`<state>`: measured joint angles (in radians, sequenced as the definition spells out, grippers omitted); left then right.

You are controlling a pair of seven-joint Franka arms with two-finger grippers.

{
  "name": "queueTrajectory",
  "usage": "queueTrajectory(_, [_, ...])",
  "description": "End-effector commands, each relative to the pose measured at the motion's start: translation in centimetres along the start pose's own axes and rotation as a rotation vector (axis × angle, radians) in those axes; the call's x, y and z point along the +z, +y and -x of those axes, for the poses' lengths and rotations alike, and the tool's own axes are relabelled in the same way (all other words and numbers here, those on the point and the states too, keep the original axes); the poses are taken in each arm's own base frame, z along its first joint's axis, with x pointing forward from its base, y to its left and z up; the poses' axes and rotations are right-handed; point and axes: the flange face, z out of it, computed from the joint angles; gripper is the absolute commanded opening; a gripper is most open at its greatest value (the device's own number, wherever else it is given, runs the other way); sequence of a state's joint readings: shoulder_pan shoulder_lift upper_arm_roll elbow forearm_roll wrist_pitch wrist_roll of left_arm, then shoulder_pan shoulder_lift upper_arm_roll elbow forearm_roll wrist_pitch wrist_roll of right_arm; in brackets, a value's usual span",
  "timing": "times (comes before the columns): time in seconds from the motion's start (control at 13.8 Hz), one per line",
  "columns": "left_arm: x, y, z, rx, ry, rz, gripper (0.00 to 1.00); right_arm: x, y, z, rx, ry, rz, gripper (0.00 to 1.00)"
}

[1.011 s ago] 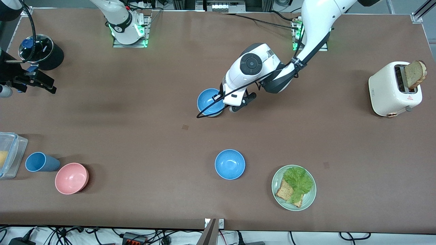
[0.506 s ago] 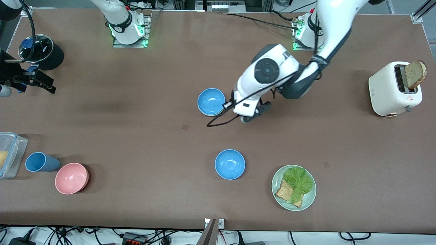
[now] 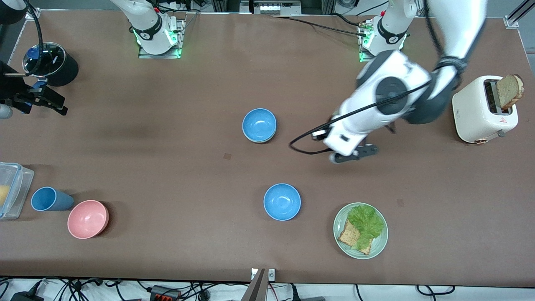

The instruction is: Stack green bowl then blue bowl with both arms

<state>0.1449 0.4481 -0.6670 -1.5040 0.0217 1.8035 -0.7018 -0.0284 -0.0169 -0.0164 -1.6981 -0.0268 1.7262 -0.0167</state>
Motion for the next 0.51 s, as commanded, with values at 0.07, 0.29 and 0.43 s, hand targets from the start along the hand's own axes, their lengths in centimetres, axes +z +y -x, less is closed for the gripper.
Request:
queueTrajectory(0.07, [-4.6,-9.1,-2.0,0.122,-0.018,-0.033,1.0,-0.4,0.1,0.1,-0.01,0.006,0.003,1.0])
queueTrajectory(0.29, [-7.8,-16.9,-2.4,0.197,0.021,-0.083,1.0,0.1,0.1,0.3,0.0,-0.016,-0.001,1.0])
queueTrajectory(0.43, [-10.2,-21.0,-2.6,0.191,0.06,-0.093,1.0,0.1,0.1,0.4,-0.002,-0.019,-0.001,1.0])
